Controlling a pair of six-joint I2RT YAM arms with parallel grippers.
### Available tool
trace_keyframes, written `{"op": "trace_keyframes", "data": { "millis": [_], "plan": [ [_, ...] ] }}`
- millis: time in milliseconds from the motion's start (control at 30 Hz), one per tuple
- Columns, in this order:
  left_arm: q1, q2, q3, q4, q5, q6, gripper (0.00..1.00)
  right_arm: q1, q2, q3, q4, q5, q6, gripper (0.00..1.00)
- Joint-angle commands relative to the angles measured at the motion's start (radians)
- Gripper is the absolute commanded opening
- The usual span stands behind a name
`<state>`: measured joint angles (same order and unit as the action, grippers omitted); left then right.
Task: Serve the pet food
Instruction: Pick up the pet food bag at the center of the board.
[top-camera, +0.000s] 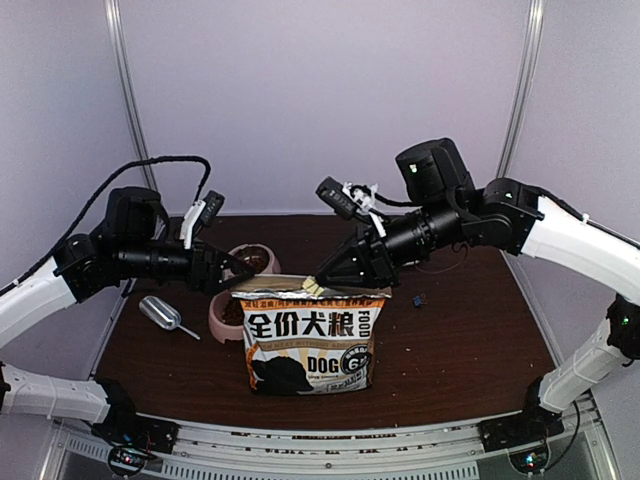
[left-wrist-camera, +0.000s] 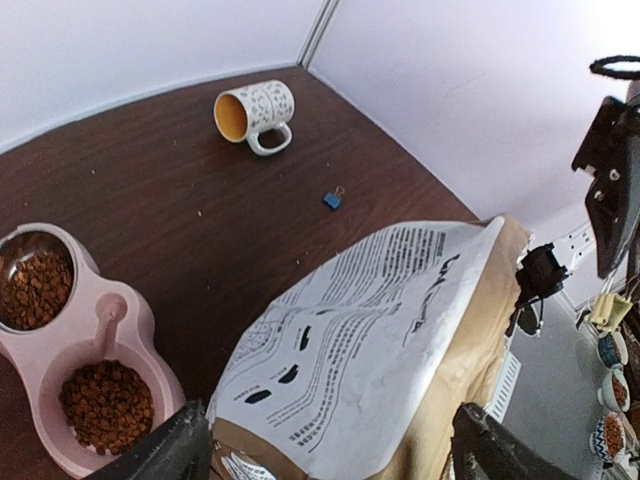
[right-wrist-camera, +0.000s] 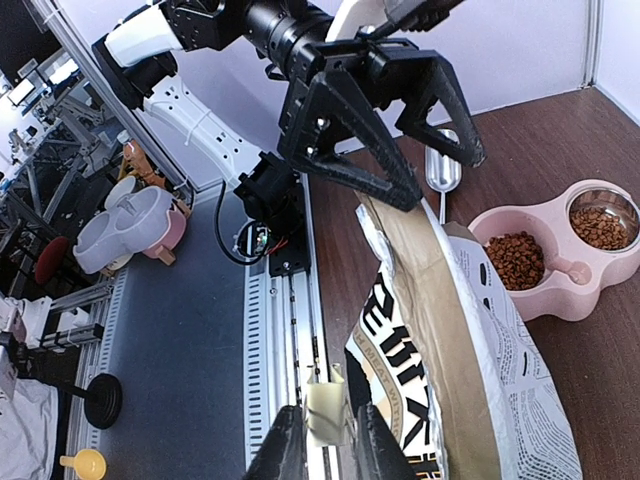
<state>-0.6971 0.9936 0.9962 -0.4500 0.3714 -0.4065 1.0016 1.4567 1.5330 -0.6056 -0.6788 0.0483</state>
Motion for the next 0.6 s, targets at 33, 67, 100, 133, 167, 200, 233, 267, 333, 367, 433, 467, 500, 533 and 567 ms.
{"op": "trace_keyframes", "data": {
  "millis": [33, 67, 100, 133, 167, 200, 233, 267, 333, 367, 433, 467, 500, 533, 567],
  "plan": [
    [0.004, 0.007, -0.036, -0.003, 0.051, -0.03, 0.86, -0.003, -0.032, 0.013, -0.016, 0.04, -0.02, 0.0],
    [0.004, 0.006, -0.046, -0.004, 0.053, -0.026, 0.87, -0.003, -0.033, 0.012, -0.018, 0.043, -0.021, 0.0],
    [0.004, 0.005, -0.053, -0.004, 0.054, -0.023, 0.87, -0.003, -0.033, 0.012, -0.019, 0.046, -0.021, 0.0],
    [0.004, 0.005, -0.062, -0.003, 0.054, -0.02, 0.87, -0.003, -0.032, 0.013, -0.021, 0.048, -0.022, 0.0],
    [0.004, 0.006, -0.069, -0.003, 0.054, -0.017, 0.87, -0.003, -0.031, 0.013, -0.023, 0.048, -0.022, 0.0],
    [0.005, 0.008, -0.074, -0.001, 0.055, -0.014, 0.87, -0.003, -0.029, 0.015, -0.024, 0.049, -0.023, 0.0],
    [0.005, 0.009, -0.079, 0.001, 0.055, -0.012, 0.87, -0.003, -0.028, 0.016, -0.025, 0.05, -0.024, 0.0],
    [0.005, 0.011, -0.082, 0.004, 0.056, -0.009, 0.87, -0.003, -0.026, 0.016, -0.026, 0.05, -0.024, 0.0],
    [0.005, 0.013, -0.087, 0.013, 0.057, -0.004, 0.87, -0.002, -0.025, 0.018, -0.026, 0.051, -0.023, 0.0],
    [0.005, 0.011, -0.091, 0.019, 0.057, -0.002, 0.88, -0.002, -0.026, 0.018, -0.026, 0.053, -0.022, 0.0],
    [0.008, 0.01, -0.094, 0.034, 0.055, 0.0, 0.87, -0.003, -0.025, 0.016, -0.025, 0.053, -0.021, 0.0],
    [0.009, 0.01, -0.098, 0.043, 0.055, 0.0, 0.87, -0.003, -0.025, 0.016, -0.025, 0.053, -0.02, 0.0],
    [0.011, 0.01, -0.101, 0.05, 0.059, 0.001, 0.86, -0.003, -0.025, 0.016, -0.025, 0.053, -0.019, 0.0],
    [0.013, 0.009, -0.105, 0.059, 0.062, 0.001, 0.85, -0.003, -0.025, 0.017, -0.025, 0.054, -0.019, 0.0],
    [0.013, 0.008, -0.111, 0.068, 0.066, 0.005, 0.81, -0.002, -0.024, 0.016, -0.025, 0.054, -0.02, 0.0]
  ]
}}
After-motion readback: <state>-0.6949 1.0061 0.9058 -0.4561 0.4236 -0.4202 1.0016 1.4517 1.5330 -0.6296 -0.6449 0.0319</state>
